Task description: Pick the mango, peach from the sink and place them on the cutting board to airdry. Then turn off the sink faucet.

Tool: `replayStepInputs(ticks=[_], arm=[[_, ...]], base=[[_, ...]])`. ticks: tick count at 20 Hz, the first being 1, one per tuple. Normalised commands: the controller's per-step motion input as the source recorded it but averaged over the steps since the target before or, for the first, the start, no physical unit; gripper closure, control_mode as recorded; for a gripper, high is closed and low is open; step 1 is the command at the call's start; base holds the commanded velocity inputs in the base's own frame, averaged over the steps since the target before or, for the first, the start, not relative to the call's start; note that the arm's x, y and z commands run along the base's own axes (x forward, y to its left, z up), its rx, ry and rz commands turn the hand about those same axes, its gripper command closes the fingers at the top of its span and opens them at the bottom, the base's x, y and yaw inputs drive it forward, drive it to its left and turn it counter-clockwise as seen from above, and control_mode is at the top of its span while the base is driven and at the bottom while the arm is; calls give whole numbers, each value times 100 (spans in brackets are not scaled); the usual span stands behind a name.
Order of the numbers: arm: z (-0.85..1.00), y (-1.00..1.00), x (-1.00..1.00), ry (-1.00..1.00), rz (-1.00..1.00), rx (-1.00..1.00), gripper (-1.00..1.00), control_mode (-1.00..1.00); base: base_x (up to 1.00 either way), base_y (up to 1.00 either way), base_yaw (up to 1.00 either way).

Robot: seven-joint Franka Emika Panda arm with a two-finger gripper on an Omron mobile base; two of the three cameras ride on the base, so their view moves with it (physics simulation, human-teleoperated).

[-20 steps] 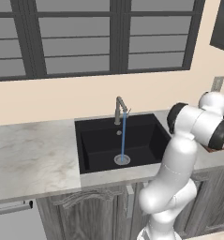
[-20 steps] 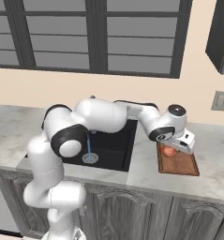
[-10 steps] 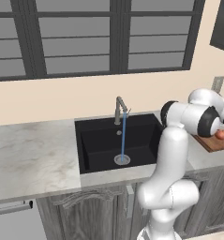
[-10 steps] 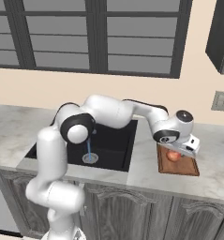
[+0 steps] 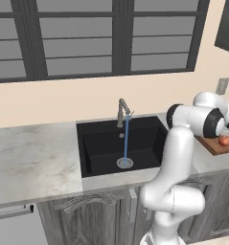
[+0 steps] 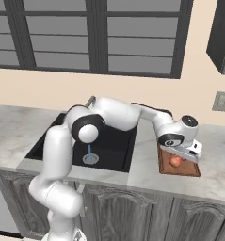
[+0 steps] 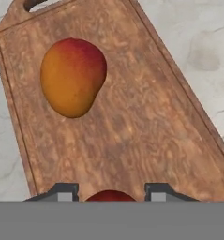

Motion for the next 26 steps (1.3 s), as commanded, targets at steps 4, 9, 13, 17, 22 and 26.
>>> replayStepInputs(ticks=[4, 9, 13, 17, 22, 26], arm=[[-32, 0, 11, 2, 0, 0, 100, -100], [-35, 0, 15, 1, 0, 0, 100, -100], [-35, 0, 15, 0, 0, 0, 100, -100], [-36, 0, 12, 0, 0, 0, 100, -100], [1, -1, 0, 0, 1, 0, -100, -100], [51, -7, 0, -1, 4, 0, -100, -100]], base=[[0, 0, 0], [0, 0, 0], [0, 0, 0], [0, 0, 0], [0, 0, 0], [0, 0, 0]])
